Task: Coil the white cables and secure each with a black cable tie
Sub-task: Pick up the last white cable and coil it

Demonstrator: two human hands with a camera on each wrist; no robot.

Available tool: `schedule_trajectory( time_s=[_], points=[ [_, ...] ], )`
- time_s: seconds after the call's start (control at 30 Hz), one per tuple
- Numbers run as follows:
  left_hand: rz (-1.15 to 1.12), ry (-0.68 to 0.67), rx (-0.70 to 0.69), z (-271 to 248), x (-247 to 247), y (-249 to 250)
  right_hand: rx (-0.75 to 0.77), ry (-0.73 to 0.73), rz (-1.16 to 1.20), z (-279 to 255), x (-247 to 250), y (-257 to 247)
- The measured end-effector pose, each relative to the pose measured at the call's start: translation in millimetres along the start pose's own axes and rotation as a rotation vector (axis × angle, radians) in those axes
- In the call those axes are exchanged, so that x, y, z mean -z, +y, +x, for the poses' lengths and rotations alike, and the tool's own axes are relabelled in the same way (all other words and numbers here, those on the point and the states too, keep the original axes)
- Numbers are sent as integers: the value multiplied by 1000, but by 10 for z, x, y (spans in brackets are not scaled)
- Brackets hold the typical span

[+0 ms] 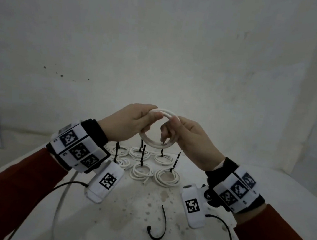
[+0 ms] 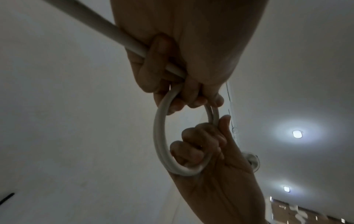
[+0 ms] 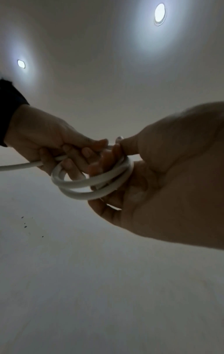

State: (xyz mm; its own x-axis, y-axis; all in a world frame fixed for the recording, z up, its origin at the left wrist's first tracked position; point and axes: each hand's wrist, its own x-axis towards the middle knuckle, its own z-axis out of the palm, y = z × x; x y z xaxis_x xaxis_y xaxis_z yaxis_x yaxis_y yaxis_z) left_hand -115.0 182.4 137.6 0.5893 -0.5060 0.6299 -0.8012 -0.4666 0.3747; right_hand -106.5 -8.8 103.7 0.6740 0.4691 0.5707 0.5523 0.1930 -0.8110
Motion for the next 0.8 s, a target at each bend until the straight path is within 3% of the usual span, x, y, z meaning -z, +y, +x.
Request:
schedule_trajectory(
  time_s=[0.1,0.27,0.47,0.53,0.67,0.8],
  points=[
    [39,-23,2,41,-41,7,-64,-102,267,-67,-2,4],
    [65,18,-78,121,-167,-111,-283,-63,559,-87,55,-211],
    [208,121,-12,-4,-285,-408,-85,-124,971,-168,537,-248],
    [335,109,44,-86,-350,-520,12,63,947,-232,673,-304],
    [801,-98,138,-262,-418,-704,196,408,949,-311,810,-439],
    [988,-184,-253,-378,-476,-773,251,626,773,-223,901,-313]
  ],
)
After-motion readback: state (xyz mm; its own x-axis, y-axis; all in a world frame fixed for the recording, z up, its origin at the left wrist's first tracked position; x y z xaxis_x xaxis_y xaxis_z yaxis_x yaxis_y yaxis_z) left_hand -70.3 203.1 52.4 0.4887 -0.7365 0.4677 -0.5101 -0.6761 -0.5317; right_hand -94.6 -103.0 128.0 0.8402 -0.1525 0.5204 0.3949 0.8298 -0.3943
